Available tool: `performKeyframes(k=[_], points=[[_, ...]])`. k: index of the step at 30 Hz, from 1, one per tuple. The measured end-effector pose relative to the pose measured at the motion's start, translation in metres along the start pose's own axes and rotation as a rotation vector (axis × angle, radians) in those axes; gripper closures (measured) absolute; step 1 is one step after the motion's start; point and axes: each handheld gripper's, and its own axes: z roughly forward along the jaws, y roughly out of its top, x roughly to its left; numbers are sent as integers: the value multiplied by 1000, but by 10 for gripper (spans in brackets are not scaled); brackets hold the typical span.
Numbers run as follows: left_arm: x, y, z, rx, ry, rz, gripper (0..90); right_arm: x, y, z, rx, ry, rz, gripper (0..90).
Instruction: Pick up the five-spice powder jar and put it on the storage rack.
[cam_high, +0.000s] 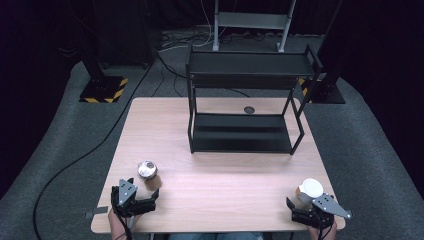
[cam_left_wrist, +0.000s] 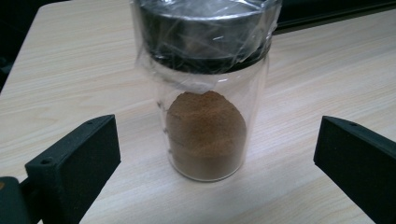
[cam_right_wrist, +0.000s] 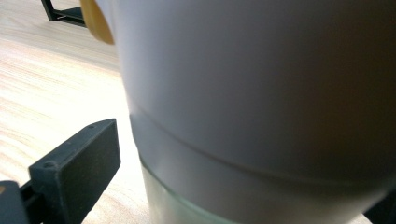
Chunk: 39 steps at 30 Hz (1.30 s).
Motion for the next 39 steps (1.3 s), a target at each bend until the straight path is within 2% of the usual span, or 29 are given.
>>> performKeyframes(k=[10,15,20,32,36,39], points=[[3,5,9,14,-11,17,0,0,0,0,0,-1,0,0],[10,6,16,-5,-38,27,0,1,-2,-1,-10,-2,-5,0],[12,11,25,6,-37,39,0,1,-1,0,-7,-4,-4,0],[17,20,41,21,-53,42,0,1,-1,0,-3,-6,-5,0],[17,19,45,18,-54,31,0,1,-1,0,-5,-6,-4,0],[16,20,47,27,-41,28,0,1,-1,0,-5,-5,-5,0]])
